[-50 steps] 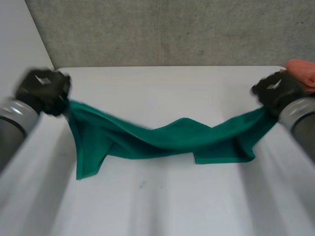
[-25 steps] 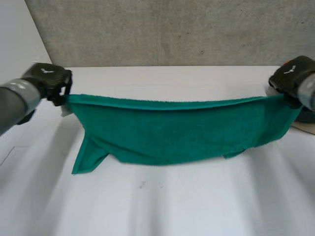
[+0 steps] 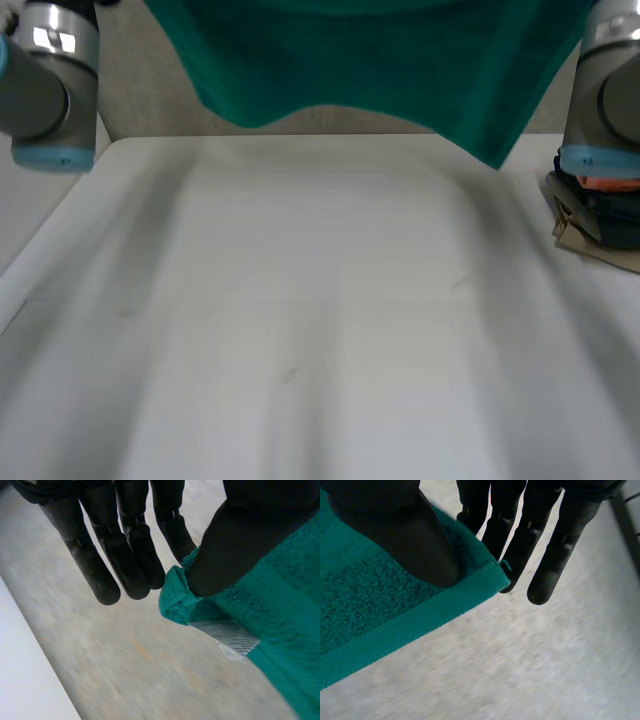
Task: Fold the laundry.
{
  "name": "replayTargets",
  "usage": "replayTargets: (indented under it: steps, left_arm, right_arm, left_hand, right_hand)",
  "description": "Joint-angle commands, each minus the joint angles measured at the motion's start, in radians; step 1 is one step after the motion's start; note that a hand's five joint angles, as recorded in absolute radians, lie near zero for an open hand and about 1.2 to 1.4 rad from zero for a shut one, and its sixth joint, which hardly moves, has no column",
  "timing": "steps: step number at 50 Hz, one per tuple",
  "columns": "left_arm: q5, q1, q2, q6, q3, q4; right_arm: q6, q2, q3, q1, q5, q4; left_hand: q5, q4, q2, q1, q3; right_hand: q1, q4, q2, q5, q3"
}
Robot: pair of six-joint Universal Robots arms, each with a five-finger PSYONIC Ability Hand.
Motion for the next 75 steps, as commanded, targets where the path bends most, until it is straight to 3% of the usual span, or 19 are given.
replayTargets:
  steps: [1,7,13,18,26,27,33,39,47,54,60,66,67,68,69,70,71,72,75]
  left_arm:
    - [0.014,0.014,0.092,-0.021,-0.348,-0.021]
    - [0.068,0.017,0.089,-0.015,-0.58,-0.023]
    - [0.069,0.031,0.106,0.002,-0.758,-0.088]
    - [0.063,0.074,0.271,0.089,-0.943,-0.316]
    - [0.066,0.134,0.55,0.298,-1.177,-0.685]
    - [0.072,0.166,0.619,0.368,-1.227,-0.763]
    - [0.079,0.198,0.681,0.508,-1.271,-0.842]
    - [0.108,0.181,0.632,0.484,-1.195,-0.753]
    - [0.094,0.072,0.387,0.248,-0.927,-0.552]
    - [-0.023,0.043,0.114,0.196,-0.625,-0.524]
    - [-0.138,-0.02,-0.079,0.205,-0.361,-0.524]
    - [-0.155,-0.035,-0.156,0.202,-0.246,-0.524]
    - [-0.155,-0.043,-0.164,0.199,-0.24,-0.521]
    - [-0.153,-0.05,-0.166,0.199,-0.24,-0.52]
    - [-0.153,-0.06,-0.167,0.202,-0.24,-0.518]
    - [-0.152,-0.069,-0.167,0.202,-0.24,-0.518]
    - [-0.153,-0.082,-0.166,0.199,-0.24,-0.517]
    - [-0.155,-0.086,-0.166,0.196,-0.24,-0.517]
    - [-0.162,-0.098,-0.152,0.189,-0.249,-0.518]
  right_arm:
    - [0.073,-0.008,0.176,-0.025,-0.05,0.094]
    - [0.071,0.007,0.318,-0.054,-0.133,0.226]
    - [0.057,0.015,0.493,-0.059,-0.196,0.337]
    - [0.01,-0.019,0.606,-0.06,-0.204,0.467]
    - [-0.235,-0.293,0.818,-0.145,-0.162,0.881]
    - [-0.273,-0.333,0.853,-0.157,-0.15,0.953]
    - [-0.303,-0.375,0.873,-0.16,-0.145,0.995]
    - [-0.256,-0.326,0.812,-0.143,-0.141,0.84]
    - [-0.134,-0.076,0.607,-0.071,-0.127,0.664]
    - [-0.13,0.133,0.368,-0.044,-0.031,0.615]
    - [-0.137,0.247,0.209,-0.041,-0.017,0.563]
    - [-0.134,0.319,0.108,-0.034,-0.023,0.483]
    - [-0.133,0.328,0.097,-0.031,-0.02,0.475]
    - [-0.133,0.339,0.089,-0.028,-0.015,0.471]
    - [-0.136,0.351,0.085,-0.018,-0.017,0.455]
    - [-0.133,0.354,0.086,-0.011,-0.018,0.451]
    - [-0.128,0.356,0.086,-0.007,-0.018,0.451]
    - [-0.122,0.351,0.088,-0.004,-0.017,0.451]
    - [-0.064,0.287,0.14,0.004,-0.01,0.461]
  left_hand:
    - [0.243,0.195,0.197,0.276,0.202]
    - [0.243,0.195,0.197,0.276,0.202]
    - [0.243,0.195,0.197,0.276,0.202]
    - [0.243,0.195,0.197,0.276,0.202]
    - [0.243,0.195,0.197,0.276,0.202]
    - [0.243,0.195,0.197,0.276,0.202]
    - [0.243,0.195,0.197,0.276,0.202]
    - [0.243,0.195,0.197,0.276,0.202]
    - [0.243,0.195,0.197,0.276,0.202]
    - [0.243,0.195,0.197,0.276,0.202]
    - [0.243,0.195,0.197,0.276,0.202]
    - [0.243,0.195,0.197,0.276,0.202]
    - [0.11,0.062,0.064,0.142,0.069]
    - [-0.4,-0.448,-0.446,-0.368,-0.441]
    - [-0.978,-1.026,-1.024,-0.945,-1.019]
    - [-0.979,-1.027,-1.024,-0.946,-1.02]
    - [-0.804,-0.852,-0.849,-0.771,-0.845]
    - [-0.973,-1.021,-1.019,-0.941,-1.014]
    - [-0.979,-1.027,-1.024,-0.946,-1.02]
  right_hand:
    - [0.269,0.194,0.217,0.197,0.203]
    - [0.269,0.194,0.217,0.197,0.203]
    - [0.269,0.194,0.217,0.197,0.203]
    - [0.269,0.194,0.217,0.197,0.203]
    - [0.269,0.194,0.217,0.197,0.203]
    - [0.269,0.194,0.217,0.197,0.203]
    - [0.269,0.194,0.217,0.197,0.203]
    - [0.269,0.194,0.217,0.197,0.203]
    - [0.269,0.194,0.217,0.197,0.203]
    - [0.269,0.194,0.217,0.197,0.203]
    - [0.269,0.194,0.217,0.197,0.203]
    - [0.227,0.151,0.174,0.155,0.16]
    - [-0.227,-0.303,-0.28,-0.299,-0.294]
    - [-0.746,-0.822,-0.799,-0.818,-0.813]
    - [-0.953,-1.028,-1.005,-1.024,-1.019]
    - [-0.953,-1.028,-1.005,-1.024,-1.019]
    - [-0.953,-1.028,-1.005,-1.024,-1.019]
    - [-0.953,-1.028,-1.005,-1.024,-1.019]
    - [-0.953,-1.028,-1.005,-1.024,-1.019]
